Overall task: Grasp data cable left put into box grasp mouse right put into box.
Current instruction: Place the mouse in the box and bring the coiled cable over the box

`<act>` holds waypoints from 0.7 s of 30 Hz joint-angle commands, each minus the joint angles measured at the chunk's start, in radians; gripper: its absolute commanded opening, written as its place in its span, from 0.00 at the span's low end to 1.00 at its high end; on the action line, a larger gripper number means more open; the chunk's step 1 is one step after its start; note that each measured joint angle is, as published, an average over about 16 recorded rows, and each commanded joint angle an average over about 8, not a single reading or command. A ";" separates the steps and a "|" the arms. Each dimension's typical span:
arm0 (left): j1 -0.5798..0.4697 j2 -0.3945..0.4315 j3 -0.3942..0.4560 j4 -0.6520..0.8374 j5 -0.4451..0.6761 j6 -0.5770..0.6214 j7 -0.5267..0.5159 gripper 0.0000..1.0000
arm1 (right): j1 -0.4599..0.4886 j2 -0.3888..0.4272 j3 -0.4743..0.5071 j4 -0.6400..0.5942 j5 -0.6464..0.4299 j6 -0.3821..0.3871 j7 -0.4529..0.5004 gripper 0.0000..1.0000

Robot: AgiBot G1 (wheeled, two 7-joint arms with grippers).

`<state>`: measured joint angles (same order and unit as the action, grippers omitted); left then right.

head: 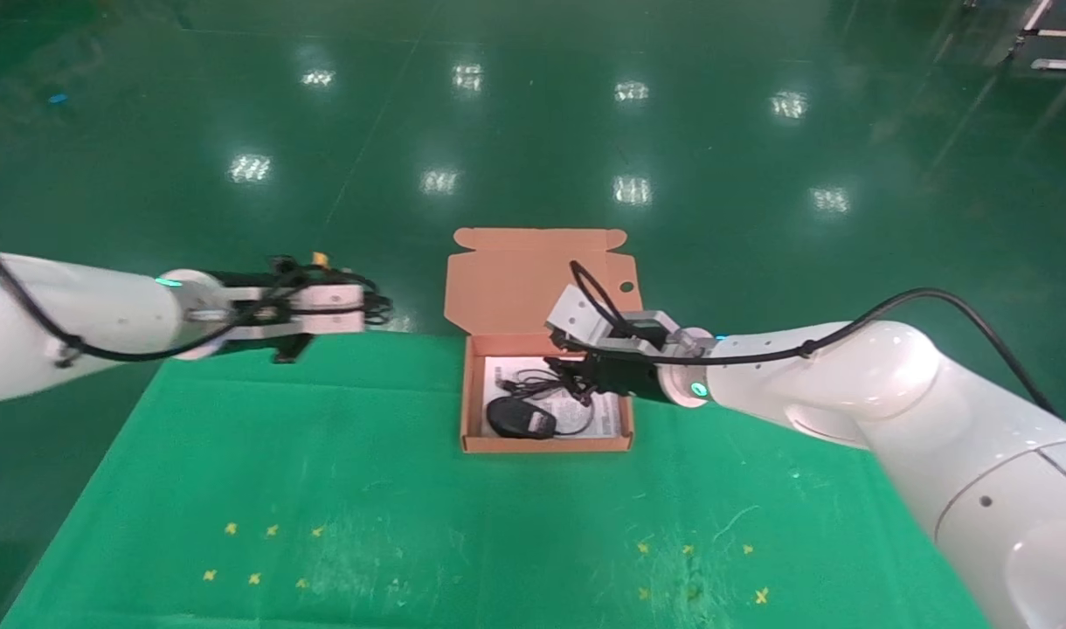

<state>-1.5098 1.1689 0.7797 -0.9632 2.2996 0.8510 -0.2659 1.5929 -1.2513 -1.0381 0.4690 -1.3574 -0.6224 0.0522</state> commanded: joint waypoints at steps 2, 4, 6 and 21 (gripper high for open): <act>0.007 0.045 0.003 0.045 -0.033 -0.043 0.036 0.00 | 0.003 0.041 0.004 0.026 -0.001 0.006 0.001 1.00; 0.008 0.087 0.002 0.099 -0.062 -0.083 0.071 0.00 | 0.005 0.079 0.003 0.056 -0.008 0.012 0.010 1.00; 0.008 0.127 0.003 0.158 -0.092 -0.122 0.108 0.00 | 0.007 0.118 0.001 0.088 -0.018 0.018 0.025 1.00; 0.035 0.202 0.100 0.285 -0.325 -0.260 0.306 0.00 | 0.016 0.326 -0.027 0.300 -0.091 0.032 0.169 1.00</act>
<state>-1.4765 1.3704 0.8810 -0.6803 1.9778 0.5923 0.0348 1.6081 -0.9279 -1.0650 0.7689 -1.4493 -0.5912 0.2227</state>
